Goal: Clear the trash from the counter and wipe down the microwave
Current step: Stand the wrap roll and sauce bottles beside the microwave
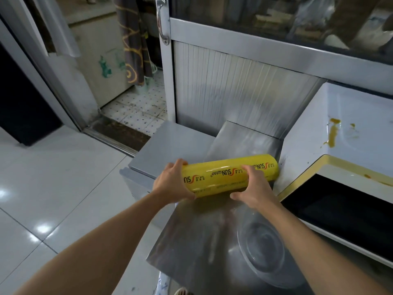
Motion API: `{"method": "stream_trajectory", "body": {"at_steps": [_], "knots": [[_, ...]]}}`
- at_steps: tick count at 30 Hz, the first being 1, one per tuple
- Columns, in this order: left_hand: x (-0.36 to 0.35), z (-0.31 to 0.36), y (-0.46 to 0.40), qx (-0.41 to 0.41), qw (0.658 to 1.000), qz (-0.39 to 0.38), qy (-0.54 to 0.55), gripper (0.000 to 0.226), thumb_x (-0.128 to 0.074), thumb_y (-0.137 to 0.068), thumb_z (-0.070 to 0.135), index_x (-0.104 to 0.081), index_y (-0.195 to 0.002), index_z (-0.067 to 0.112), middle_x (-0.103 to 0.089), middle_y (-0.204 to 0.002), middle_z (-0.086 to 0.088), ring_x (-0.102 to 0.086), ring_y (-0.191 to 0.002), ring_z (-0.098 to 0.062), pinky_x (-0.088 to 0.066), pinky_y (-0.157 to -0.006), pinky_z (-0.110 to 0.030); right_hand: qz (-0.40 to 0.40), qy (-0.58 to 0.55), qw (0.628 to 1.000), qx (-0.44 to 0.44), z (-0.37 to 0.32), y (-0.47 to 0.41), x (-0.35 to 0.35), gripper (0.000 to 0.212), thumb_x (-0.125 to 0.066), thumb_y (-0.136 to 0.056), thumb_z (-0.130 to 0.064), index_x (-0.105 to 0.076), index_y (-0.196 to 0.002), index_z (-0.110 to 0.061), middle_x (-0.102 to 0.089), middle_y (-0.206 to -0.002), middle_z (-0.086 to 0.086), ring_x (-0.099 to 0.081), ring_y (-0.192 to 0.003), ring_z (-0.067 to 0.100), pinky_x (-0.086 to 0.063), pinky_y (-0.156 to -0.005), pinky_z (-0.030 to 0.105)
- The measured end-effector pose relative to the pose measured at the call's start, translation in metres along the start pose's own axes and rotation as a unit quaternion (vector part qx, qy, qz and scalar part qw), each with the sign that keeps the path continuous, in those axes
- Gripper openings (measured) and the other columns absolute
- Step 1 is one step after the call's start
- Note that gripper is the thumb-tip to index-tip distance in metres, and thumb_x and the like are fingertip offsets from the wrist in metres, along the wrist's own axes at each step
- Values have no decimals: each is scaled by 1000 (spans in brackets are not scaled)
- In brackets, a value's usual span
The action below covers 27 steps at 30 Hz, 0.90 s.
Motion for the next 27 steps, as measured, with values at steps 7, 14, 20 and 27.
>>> {"method": "stream_trajectory", "body": {"at_steps": [7,14,20,27], "knots": [[53,30,-14,-33,999,27,0,85,-87,-49,35,-39,-119,30,-56,-106,-1,-58,-91,-19,-56,-81,-39,29,69,993,94,-37,-7,8,100,-83,-62,-29,-26,-144,-23,-29,-142,5,-27,-130,24,-27,-107,31],[83,65,-40,-56,998,14,32,86,-87,-54,28,-40,-126,29,-54,-112,-1,-55,-99,-20,-55,-83,-39,100,100,980,139,-60,-30,14,112,-84,-59,-43,-15,-146,-26,-24,-147,0,-21,-137,22,-21,-115,36],[94,90,-58,-80,994,-1,81,82,-86,-58,25,-43,-127,27,-53,-112,-1,-55,-98,-19,-50,-65,-25,178,91,967,161,-59,-46,26,111,-86,-55,-42,-25,-144,-19,-38,-141,2,-36,-130,22,-27,-110,35],[122,147,-74,-145,988,2,55,77,-85,-56,30,-46,-122,35,-49,-115,-2,-52,-101,-22,-56,-72,-33,252,-12,960,123,-60,-59,59,95,-86,-48,-41,-41,-131,-22,-53,-120,-1,-53,-108,21,-50,-86,38]]}}
Point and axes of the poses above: each hand's wrist, its own y-axis away from the middle knuckle, its own x-axis out of the back of the hand, z = x × y, the point moved 7 cm from there along -y, towards the middle knuckle
